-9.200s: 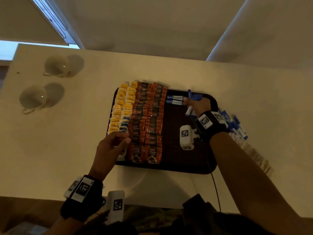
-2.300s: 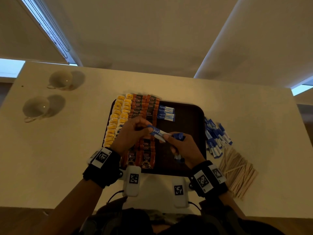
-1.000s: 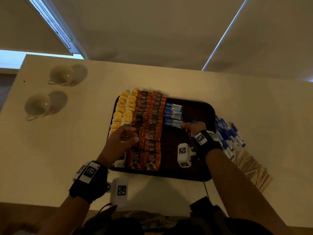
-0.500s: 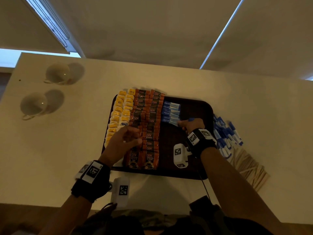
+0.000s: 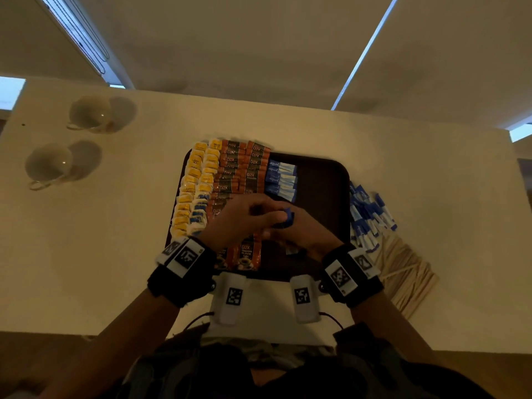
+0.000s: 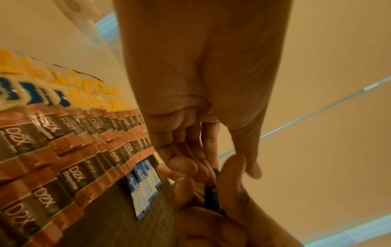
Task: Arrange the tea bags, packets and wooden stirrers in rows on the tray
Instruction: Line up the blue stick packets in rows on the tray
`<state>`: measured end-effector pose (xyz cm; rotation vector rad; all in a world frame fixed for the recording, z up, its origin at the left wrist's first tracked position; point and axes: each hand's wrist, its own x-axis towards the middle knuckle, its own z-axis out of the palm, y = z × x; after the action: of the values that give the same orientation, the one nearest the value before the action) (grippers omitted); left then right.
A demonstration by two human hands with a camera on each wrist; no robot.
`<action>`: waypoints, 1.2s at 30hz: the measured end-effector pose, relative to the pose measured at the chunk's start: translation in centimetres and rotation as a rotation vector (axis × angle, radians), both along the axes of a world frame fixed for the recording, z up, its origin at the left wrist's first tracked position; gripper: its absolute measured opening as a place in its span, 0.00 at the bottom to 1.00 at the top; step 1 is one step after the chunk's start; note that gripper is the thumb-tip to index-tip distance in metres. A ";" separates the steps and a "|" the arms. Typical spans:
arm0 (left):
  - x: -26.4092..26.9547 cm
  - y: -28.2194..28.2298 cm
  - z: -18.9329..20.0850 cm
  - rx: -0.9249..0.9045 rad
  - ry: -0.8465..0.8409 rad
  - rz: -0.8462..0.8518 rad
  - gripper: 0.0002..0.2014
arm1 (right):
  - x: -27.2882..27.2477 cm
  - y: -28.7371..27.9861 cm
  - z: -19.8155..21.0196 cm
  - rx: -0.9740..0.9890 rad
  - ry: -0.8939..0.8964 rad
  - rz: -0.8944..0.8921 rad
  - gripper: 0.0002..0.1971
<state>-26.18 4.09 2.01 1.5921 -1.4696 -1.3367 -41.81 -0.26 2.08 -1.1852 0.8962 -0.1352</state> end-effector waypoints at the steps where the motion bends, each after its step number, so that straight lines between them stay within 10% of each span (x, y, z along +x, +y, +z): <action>1: -0.3 0.0 -0.1 0.000 -0.025 -0.023 0.12 | 0.1 0.3 0.2 -0.014 -0.006 0.016 0.18; 14: 1.0 1.8 -0.6 0.144 0.176 0.173 0.05 | -2.4 3.0 -0.3 0.227 0.027 -0.240 0.16; 36: 1.8 2.1 -1.3 0.339 0.376 0.230 0.11 | -2.3 3.1 0.1 -0.127 0.003 -0.412 0.11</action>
<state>-24.38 6.20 0.70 1.5432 -0.8441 -1.6971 -44.11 2.88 2.17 -1.1033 1.1397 -0.5292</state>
